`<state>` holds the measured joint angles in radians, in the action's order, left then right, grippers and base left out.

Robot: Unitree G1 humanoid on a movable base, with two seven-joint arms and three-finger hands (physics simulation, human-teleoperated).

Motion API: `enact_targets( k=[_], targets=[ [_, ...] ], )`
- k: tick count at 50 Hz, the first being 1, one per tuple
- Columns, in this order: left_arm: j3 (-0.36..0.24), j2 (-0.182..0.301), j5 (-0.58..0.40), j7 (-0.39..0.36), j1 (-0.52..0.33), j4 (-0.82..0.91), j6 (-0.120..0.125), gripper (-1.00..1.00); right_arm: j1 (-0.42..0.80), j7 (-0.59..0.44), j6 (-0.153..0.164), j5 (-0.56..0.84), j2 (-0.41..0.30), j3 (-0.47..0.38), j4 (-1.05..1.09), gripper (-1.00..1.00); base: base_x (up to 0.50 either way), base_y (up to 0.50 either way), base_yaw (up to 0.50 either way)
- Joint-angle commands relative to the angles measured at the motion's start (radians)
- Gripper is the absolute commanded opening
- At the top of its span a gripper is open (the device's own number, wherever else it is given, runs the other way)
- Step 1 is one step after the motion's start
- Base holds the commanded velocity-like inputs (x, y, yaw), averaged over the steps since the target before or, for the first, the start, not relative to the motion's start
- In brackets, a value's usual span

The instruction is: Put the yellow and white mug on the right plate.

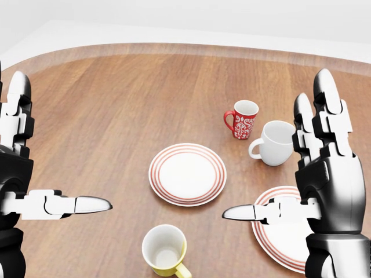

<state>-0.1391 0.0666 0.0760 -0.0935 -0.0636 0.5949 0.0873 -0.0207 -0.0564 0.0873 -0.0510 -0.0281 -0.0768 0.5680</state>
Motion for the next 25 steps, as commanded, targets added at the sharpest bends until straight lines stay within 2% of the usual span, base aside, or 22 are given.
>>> enact_targets(
  k=[1,4,5,10,11,25],
  targets=[
    [-0.002,0.001,0.002,0.001,-0.003,0.003,0.0,1.0,-0.001,0.005,0.0,0.029,0.002,0.015,-0.016,1.0,0.0,0.0,0.0],
    [-0.005,0.002,0.003,0.001,-0.004,0.0,0.0,1.0,0.008,0.012,0.0,0.04,0.003,0.016,-0.034,1.0,0.0,0.0,0.0],
    [-0.006,0.003,0.001,0.001,-0.006,-0.018,0.0,1.0,0.065,0.027,0.0,0.072,-0.014,0.014,-0.116,1.0,0.0,0.0,0.0],
    [-0.014,0.009,0.003,0.002,-0.015,-0.031,0.0,1.0,0.135,0.019,0.0,0.107,-0.038,0.001,-0.223,1.0,0.0,0.0,0.0],
    [-0.018,0.011,0.004,0.003,-0.019,-0.039,0.0,1.0,0.157,0.026,0.0,0.178,-0.065,0.023,-0.268,1.0,0.0,0.0,0.0],
    [-0.043,0.029,0.016,0.006,-0.041,-0.059,0.0,1.0,0.326,-0.071,0.0,0.397,-0.098,0.016,-0.328,1.0,0.0,0.0,0.0]
  ],
)
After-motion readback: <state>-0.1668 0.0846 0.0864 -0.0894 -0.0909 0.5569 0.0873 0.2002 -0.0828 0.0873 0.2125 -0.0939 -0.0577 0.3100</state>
